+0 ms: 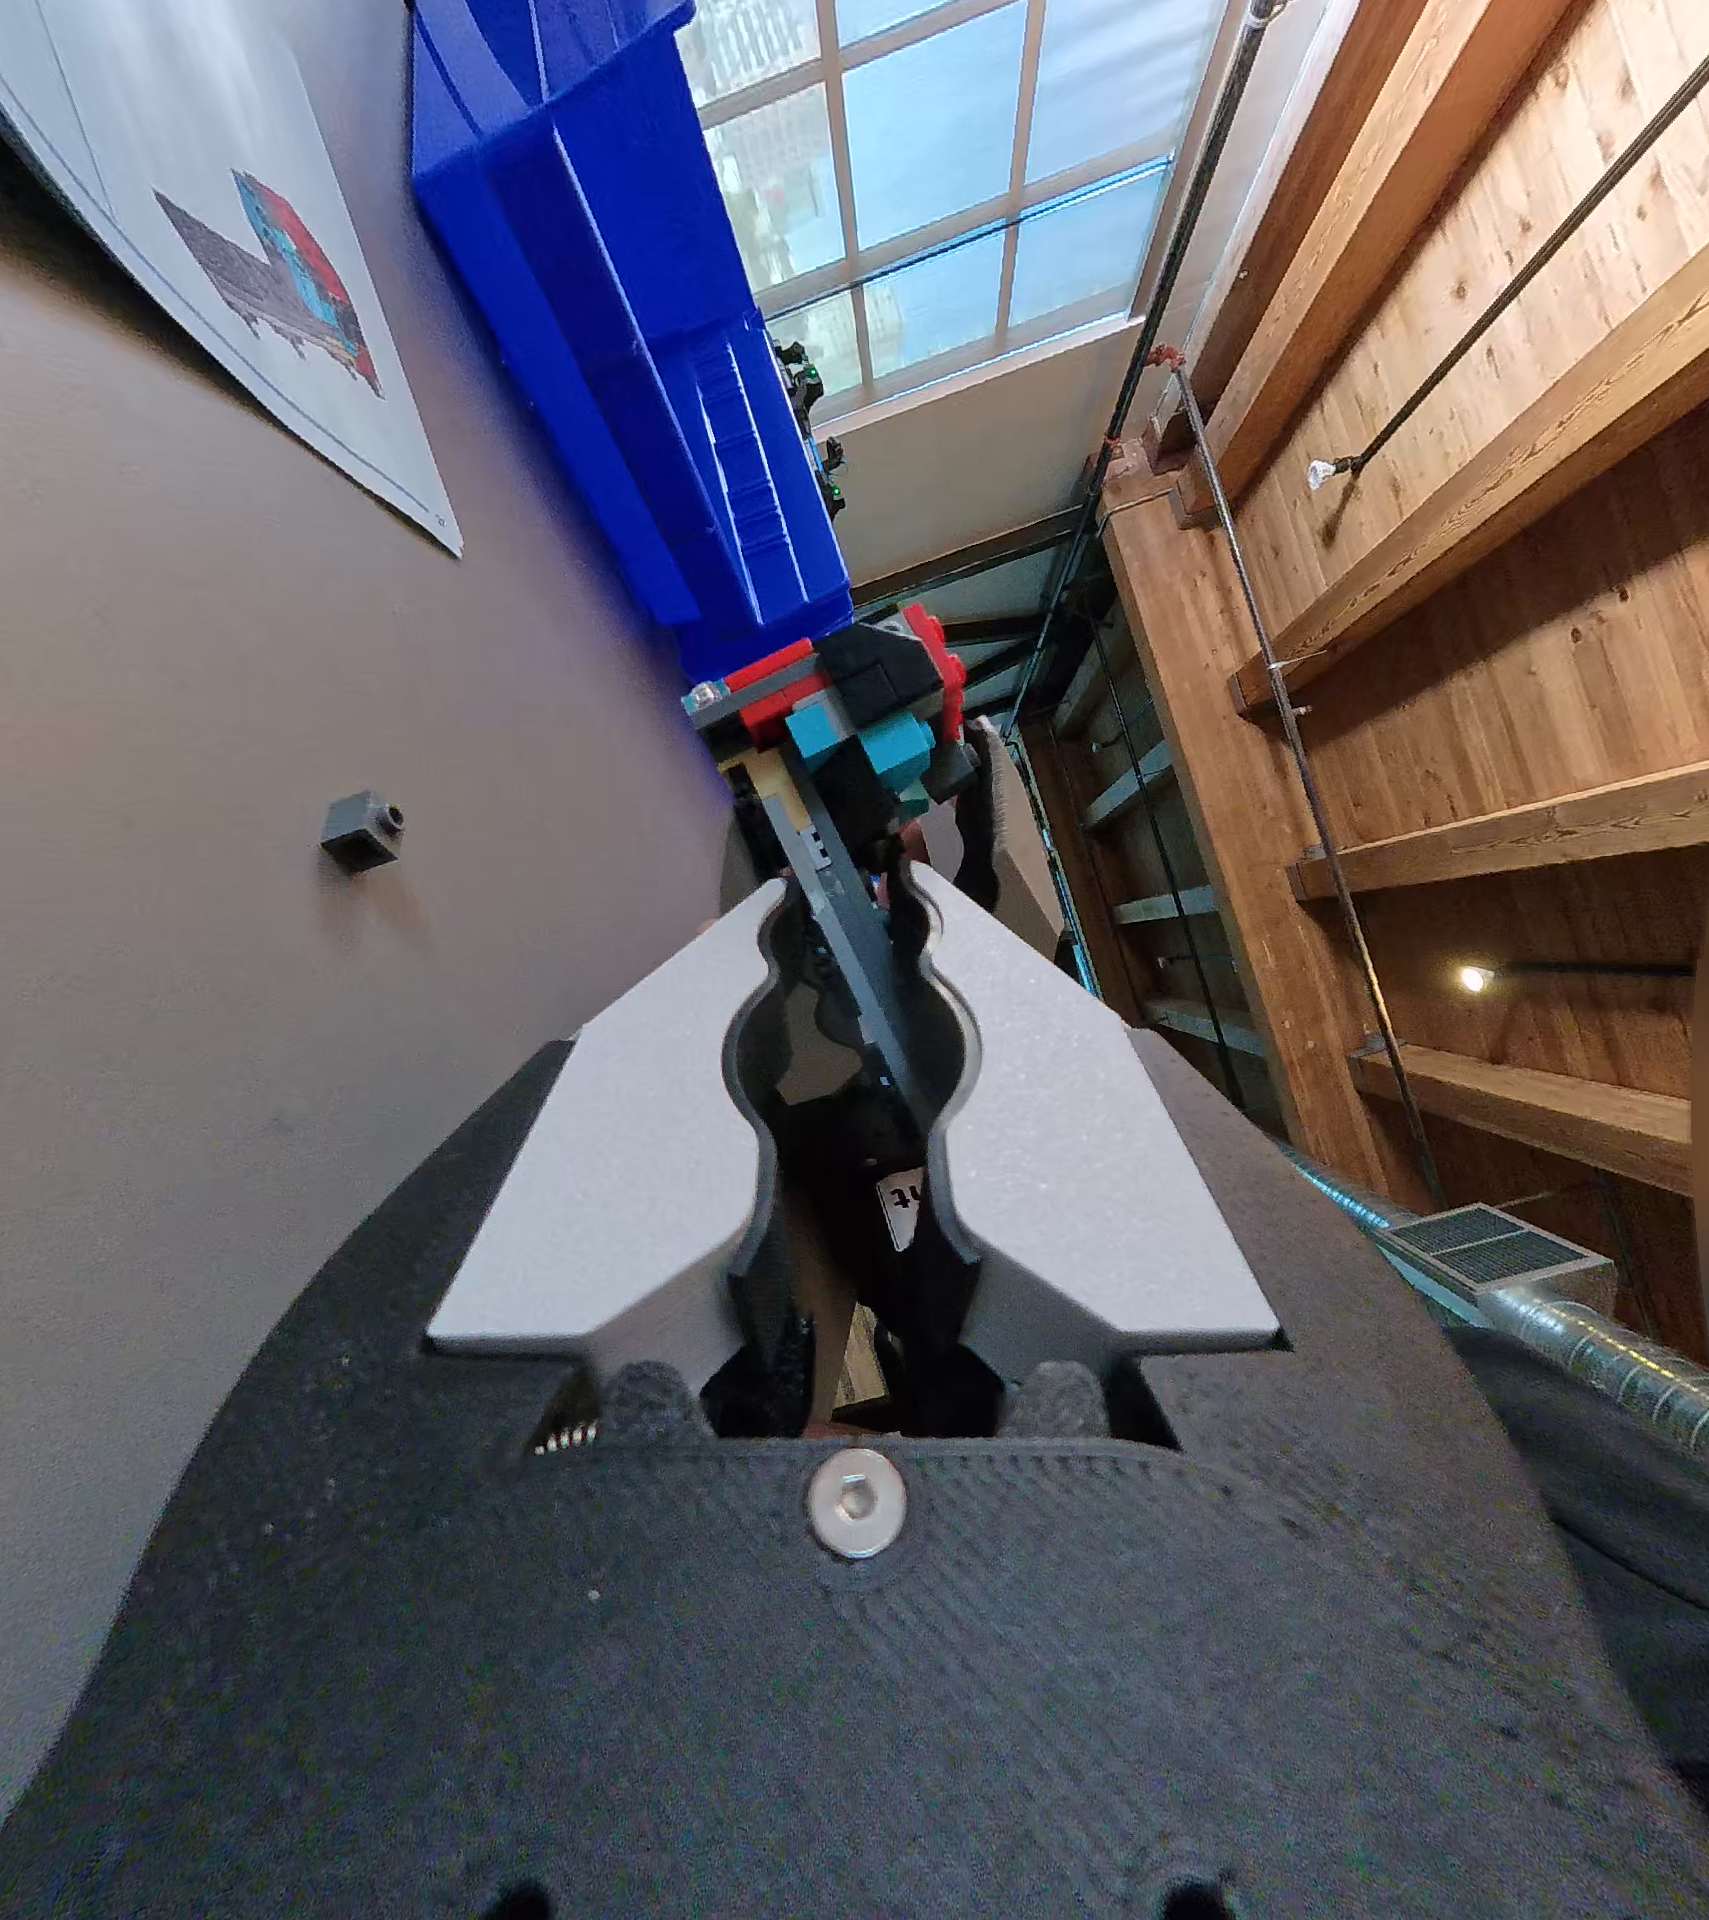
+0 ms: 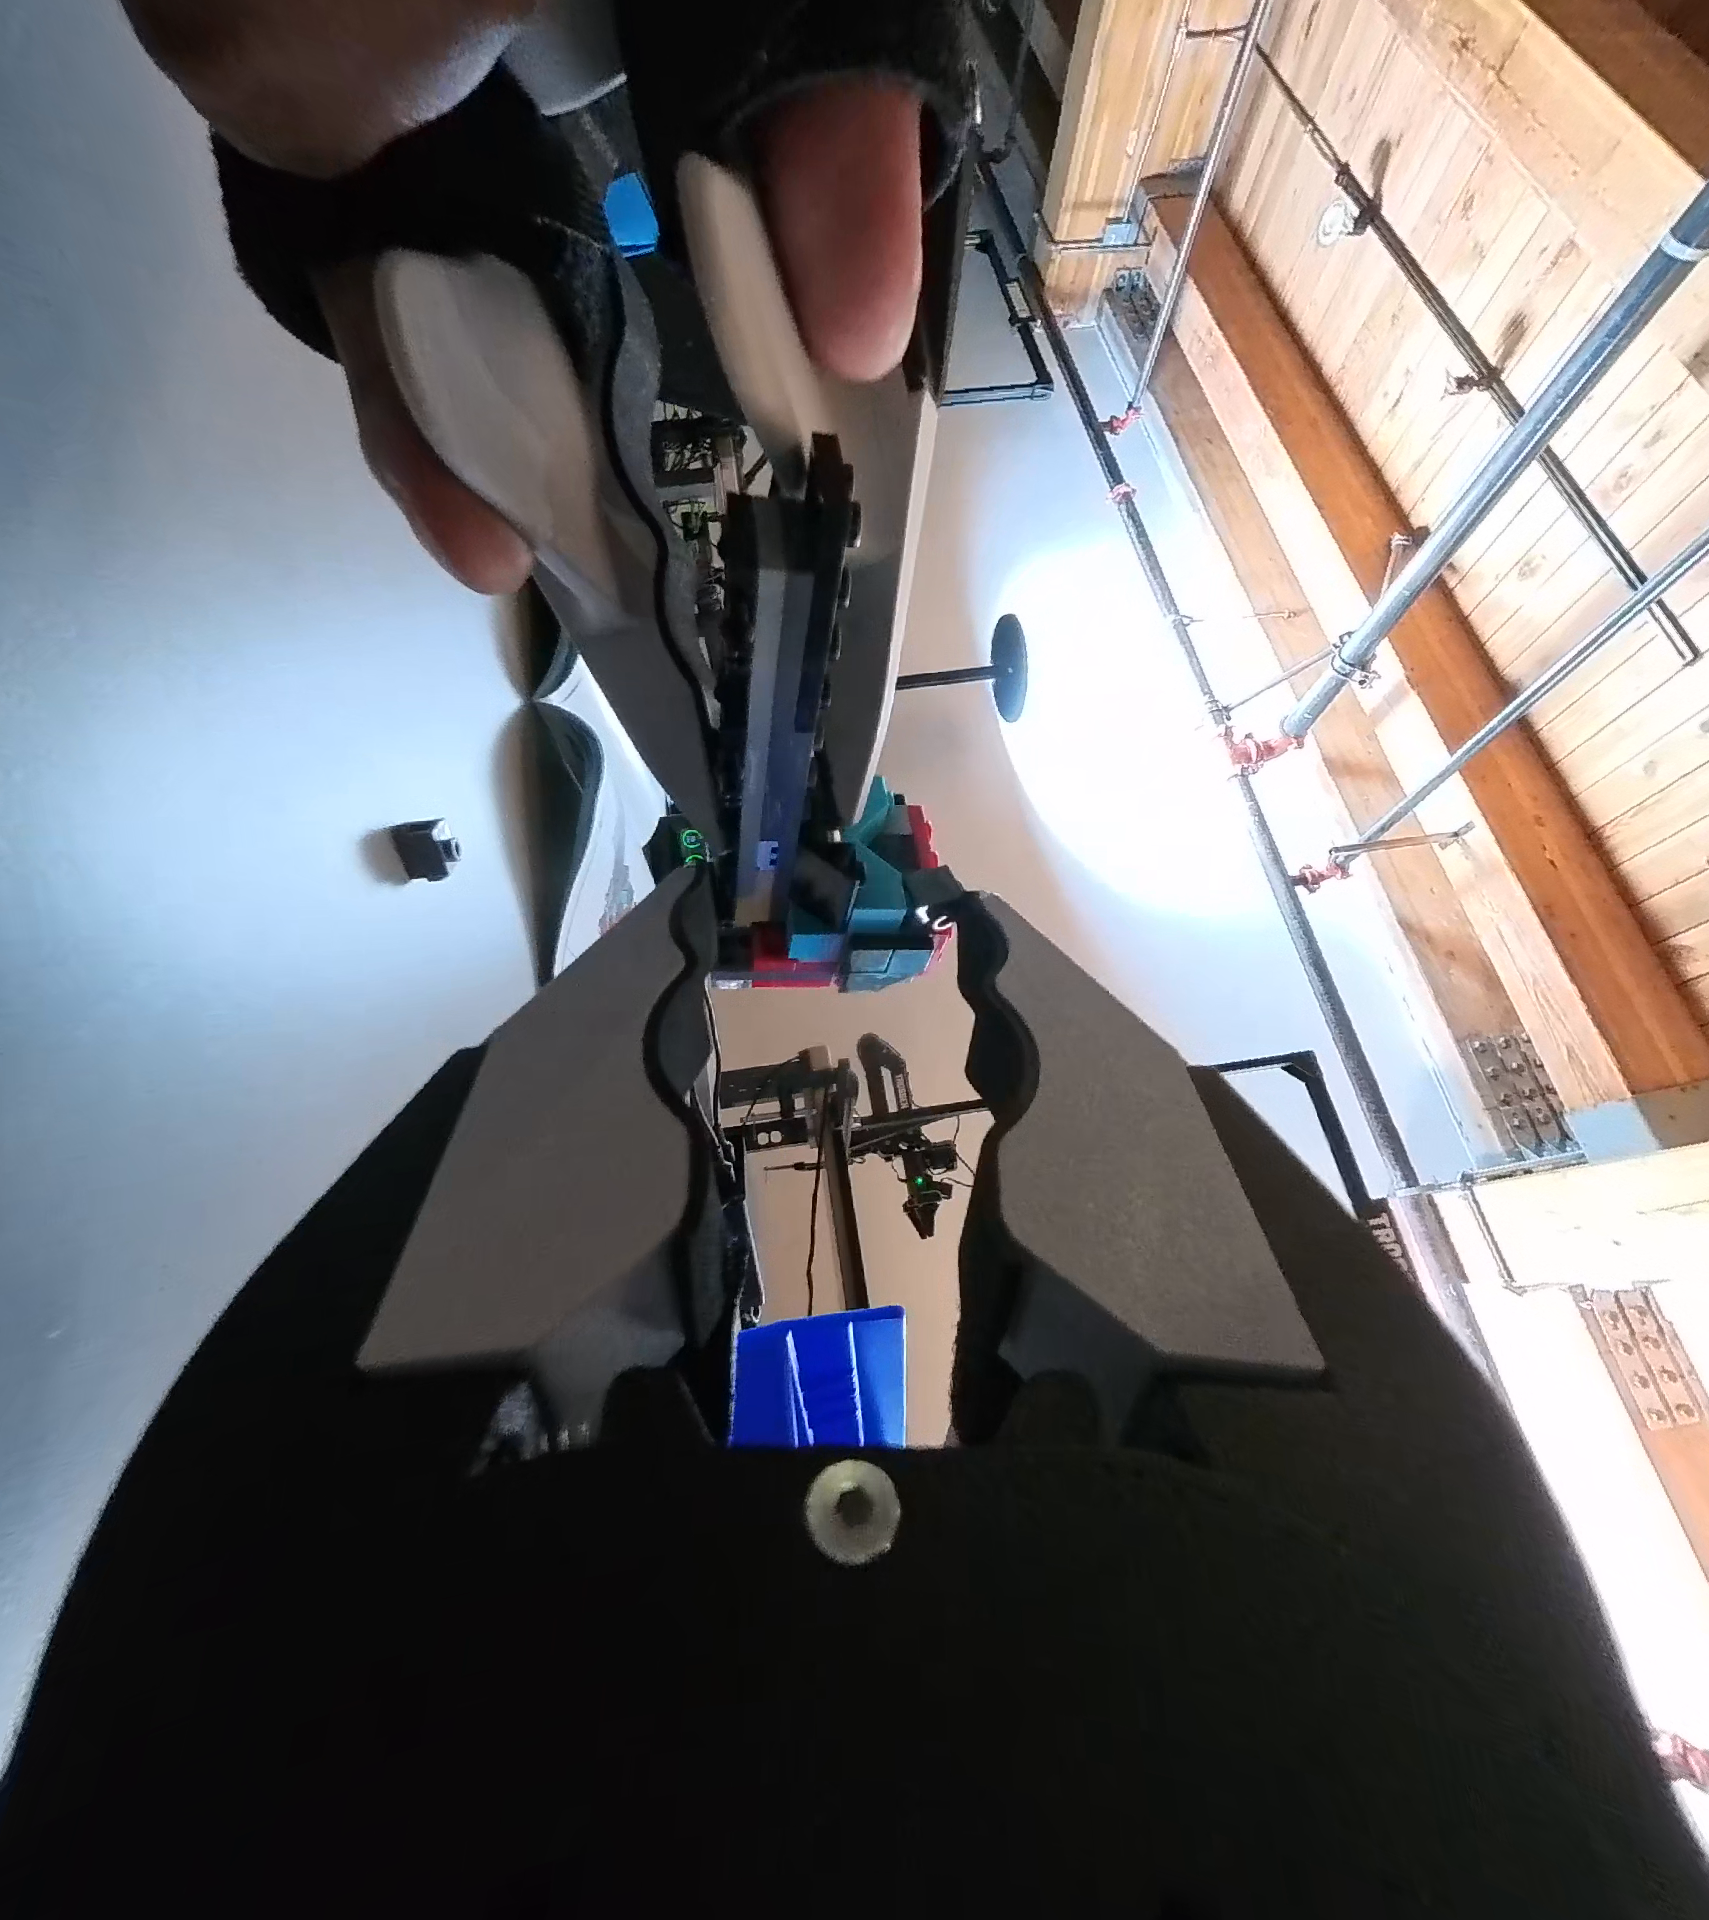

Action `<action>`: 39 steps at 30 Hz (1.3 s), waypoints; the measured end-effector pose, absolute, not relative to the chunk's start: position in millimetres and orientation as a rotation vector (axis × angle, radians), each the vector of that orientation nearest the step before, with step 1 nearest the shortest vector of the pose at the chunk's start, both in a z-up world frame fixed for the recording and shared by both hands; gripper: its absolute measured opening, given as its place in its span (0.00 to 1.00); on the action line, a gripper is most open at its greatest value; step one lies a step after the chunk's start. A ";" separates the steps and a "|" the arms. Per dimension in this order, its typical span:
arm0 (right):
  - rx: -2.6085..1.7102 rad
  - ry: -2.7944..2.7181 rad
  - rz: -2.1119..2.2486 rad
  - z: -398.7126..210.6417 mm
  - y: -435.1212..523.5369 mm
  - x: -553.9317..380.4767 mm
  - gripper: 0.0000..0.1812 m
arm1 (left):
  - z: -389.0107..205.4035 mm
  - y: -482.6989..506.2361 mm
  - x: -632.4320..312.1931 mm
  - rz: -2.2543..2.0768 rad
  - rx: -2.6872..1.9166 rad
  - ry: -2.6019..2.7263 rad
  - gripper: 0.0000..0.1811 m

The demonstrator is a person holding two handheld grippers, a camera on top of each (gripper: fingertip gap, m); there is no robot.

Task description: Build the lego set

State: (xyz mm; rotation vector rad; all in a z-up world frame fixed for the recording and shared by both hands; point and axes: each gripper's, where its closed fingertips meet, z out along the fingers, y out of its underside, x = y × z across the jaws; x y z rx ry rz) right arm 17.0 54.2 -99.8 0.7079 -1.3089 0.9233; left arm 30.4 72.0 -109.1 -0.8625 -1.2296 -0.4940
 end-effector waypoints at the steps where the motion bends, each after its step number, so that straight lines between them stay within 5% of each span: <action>1: 0.705 -1.309 0.926 -99.4 54.1 17.0 0.26 | -108.9 72.0 30.5 -0.494 -0.862 -1.228 0.09; 12: 0.694 -1.305 0.956 -97.8 52.9 17.2 0.27 | -108.1 71.6 30.4 -0.492 -0.860 -1.225 0.09; 21: 0.712 -1.427 1.024 -107.8 53.5 13.2 0.41 | -111.6 67.1 27.9 -0.453 -0.866 -1.255 0.09; 39: 0.746 -1.434 1.064 -103.9 53.9 17.8 0.27 | -115.3 75.8 31.4 -0.423 -0.958 -1.252 0.09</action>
